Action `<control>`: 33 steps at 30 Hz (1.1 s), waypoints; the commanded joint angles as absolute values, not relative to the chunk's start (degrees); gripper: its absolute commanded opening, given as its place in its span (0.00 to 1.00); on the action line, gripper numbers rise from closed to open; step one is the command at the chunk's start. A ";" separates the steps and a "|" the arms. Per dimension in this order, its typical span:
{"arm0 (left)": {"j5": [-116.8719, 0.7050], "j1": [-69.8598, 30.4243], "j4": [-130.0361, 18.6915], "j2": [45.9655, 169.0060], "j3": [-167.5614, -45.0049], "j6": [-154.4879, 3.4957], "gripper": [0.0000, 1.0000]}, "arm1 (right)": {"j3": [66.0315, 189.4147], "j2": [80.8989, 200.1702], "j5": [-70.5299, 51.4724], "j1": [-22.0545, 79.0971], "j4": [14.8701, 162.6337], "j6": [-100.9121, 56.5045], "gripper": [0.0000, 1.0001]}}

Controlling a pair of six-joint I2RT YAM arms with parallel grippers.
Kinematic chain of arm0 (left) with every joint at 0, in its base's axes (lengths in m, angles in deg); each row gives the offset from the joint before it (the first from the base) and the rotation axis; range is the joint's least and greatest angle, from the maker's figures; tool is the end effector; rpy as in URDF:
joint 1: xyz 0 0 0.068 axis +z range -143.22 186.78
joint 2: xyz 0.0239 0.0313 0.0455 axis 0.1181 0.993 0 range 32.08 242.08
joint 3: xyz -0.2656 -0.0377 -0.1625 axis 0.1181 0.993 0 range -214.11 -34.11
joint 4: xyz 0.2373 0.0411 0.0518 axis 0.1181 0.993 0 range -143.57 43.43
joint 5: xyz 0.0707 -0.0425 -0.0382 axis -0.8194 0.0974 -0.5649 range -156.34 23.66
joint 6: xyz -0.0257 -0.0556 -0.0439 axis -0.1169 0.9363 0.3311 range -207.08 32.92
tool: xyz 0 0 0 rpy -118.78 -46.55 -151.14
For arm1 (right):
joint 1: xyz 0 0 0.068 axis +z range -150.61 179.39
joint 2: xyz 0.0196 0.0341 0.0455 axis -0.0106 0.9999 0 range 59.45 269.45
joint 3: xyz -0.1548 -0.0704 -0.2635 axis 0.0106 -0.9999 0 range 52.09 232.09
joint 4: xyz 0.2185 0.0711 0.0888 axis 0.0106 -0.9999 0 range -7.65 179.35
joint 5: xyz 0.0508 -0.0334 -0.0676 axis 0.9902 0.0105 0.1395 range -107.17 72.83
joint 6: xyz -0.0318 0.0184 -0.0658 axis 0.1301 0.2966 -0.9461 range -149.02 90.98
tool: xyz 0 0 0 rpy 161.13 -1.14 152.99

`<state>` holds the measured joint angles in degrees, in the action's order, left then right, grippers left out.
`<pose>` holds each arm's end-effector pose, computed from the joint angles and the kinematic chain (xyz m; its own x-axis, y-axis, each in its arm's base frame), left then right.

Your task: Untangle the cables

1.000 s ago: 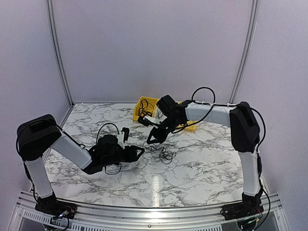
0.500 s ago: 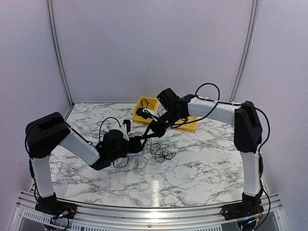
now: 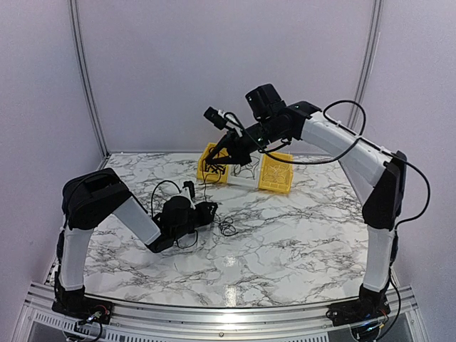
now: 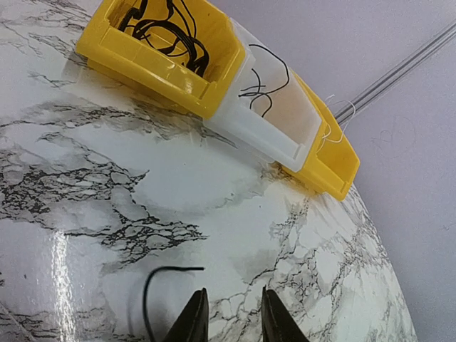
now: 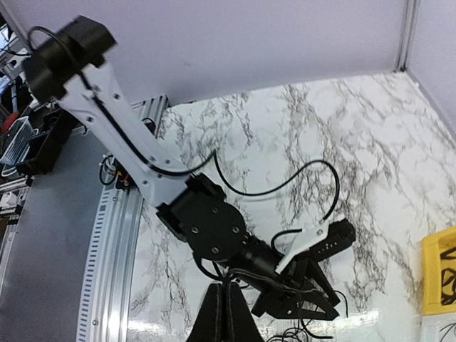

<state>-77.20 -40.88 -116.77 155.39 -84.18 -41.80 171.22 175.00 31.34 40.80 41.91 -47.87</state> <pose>0.3092 -0.3215 0.1437 -0.5097 -0.4766 -0.7163 0.3395 0.6536 -0.6765 0.3138 0.3401 0.3833 -0.2193 -0.4788 -0.8501 -0.9660 -0.0160 0.2582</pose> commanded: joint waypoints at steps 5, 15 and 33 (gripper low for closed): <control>-77.47 -40.37 -119.94 158.52 -85.29 -39.20 0.20 | 177.53 165.16 39.15 41.06 39.94 -53.18 0.00; -76.92 -40.40 -119.89 159.70 -83.69 -37.27 0.19 | 185.32 158.25 38.27 40.23 37.85 -58.54 0.00; -78.40 -40.81 -118.25 155.67 -78.29 -36.36 0.18 | 189.23 144.33 38.02 25.76 38.39 -58.43 0.00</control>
